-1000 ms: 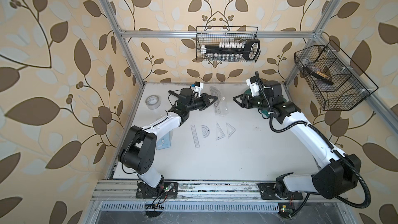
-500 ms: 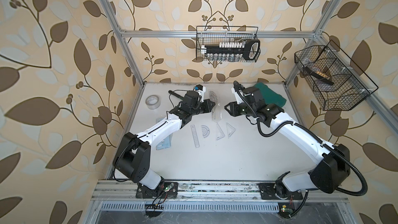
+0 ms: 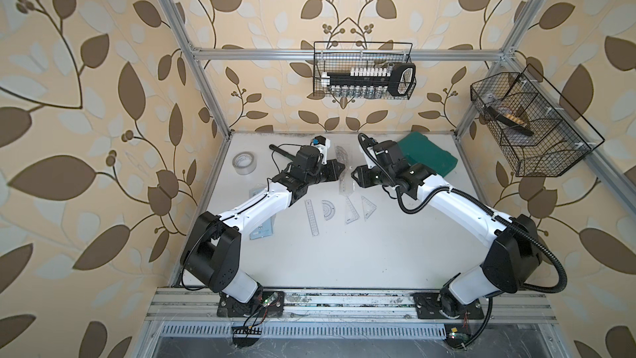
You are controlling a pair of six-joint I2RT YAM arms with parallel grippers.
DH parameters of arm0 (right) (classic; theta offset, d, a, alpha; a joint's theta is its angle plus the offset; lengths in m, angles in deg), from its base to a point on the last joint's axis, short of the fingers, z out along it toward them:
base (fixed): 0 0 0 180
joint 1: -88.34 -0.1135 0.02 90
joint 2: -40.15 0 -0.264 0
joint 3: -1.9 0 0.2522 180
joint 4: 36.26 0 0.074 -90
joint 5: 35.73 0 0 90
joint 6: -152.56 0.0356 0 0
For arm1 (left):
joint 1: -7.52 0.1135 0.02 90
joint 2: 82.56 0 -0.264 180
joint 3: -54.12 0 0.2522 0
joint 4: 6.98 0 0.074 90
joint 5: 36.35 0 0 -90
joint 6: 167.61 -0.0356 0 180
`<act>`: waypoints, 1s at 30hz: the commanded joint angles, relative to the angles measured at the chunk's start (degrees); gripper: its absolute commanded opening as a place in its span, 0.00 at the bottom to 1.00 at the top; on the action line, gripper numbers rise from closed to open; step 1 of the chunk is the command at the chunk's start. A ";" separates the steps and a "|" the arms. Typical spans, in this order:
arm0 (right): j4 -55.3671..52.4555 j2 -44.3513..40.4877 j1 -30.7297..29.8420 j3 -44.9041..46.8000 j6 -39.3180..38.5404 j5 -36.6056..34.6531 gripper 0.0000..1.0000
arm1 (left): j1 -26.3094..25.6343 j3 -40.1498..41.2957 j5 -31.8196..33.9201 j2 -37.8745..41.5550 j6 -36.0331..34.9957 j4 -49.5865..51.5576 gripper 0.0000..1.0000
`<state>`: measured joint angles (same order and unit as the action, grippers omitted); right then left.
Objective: Open the ruler set and take out the ruler
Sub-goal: Open the ruler set bag.
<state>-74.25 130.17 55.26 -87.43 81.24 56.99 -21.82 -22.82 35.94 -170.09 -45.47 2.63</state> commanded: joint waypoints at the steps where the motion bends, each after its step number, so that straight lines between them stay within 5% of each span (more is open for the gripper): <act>1: 0.98 1.66 -0.50 -2.33 1.01 -0.75 0.48 | -0.88 -2.12 -0.83 1.47 0.76 -2.67 0.00; 30: -3.21 5.60 -1.64 -6.44 0.22 -12.32 0.39 | -1.02 -0.08 -2.23 4.54 2.75 -4.91 0.00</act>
<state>-75.87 134.89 53.93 -91.95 82.18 47.24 -22.52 -22.75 35.65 -168.17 -42.89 0.60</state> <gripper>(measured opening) 0.391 0.091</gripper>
